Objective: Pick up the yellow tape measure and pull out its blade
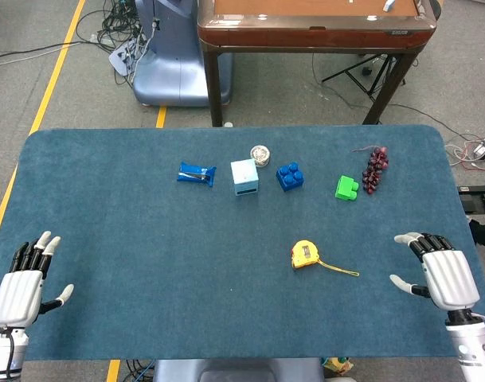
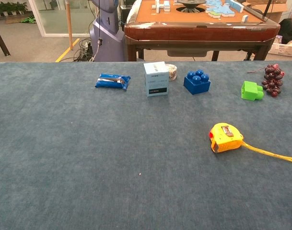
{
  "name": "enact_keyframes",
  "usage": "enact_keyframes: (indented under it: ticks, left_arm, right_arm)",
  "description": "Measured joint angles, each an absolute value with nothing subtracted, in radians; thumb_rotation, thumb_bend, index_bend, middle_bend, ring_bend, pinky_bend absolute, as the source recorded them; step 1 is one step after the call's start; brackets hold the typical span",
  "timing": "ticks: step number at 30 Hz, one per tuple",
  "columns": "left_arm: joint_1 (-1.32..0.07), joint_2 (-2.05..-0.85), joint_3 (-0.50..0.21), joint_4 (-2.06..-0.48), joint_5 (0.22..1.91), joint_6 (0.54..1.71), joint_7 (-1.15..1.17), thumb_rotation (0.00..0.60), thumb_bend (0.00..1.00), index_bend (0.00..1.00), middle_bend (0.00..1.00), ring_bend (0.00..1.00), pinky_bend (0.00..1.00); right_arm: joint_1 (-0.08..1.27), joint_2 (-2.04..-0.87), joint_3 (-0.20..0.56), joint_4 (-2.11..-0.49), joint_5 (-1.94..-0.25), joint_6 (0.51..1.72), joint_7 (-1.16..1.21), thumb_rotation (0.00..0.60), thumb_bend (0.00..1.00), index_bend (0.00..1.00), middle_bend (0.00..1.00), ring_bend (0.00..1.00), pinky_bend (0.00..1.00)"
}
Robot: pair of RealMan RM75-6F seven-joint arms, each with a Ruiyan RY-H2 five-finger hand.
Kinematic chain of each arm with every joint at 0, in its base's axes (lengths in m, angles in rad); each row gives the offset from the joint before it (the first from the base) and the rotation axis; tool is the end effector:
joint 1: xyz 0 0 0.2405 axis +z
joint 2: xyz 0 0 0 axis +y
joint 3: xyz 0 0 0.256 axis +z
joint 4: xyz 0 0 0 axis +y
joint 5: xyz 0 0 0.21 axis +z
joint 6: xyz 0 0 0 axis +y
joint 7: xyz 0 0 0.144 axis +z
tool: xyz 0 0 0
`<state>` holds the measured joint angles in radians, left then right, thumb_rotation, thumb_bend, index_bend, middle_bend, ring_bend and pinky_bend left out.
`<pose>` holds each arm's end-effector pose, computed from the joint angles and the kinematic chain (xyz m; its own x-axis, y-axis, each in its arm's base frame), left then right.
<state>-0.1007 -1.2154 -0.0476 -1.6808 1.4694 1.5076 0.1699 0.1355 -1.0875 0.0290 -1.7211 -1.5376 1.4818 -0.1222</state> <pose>-0.2879 0.1831 0.1272 0.3981 -0.0085 0.9173 0.9173 -0.0003 -0.3981 -0.2790 -0.1891 0.1542 0.4411 -0.0038 0.8974 -0.8931 -0.1003 0.4386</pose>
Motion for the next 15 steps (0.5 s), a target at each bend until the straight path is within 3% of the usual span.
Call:
enact_keyframes:
  ticks: [15]
  left_arm:
    - [-0.1,-1.224,-0.057,-1.68,1.472,1.514,0.161,0.6,0.22,0.0,0.0,0.0,0.0]
  right_arm:
    - [0.191,-1.117,0.053,-1.765,-1.485,1.36,-0.2,0.6,0.15,0.33,0.34,0.31,0.29]
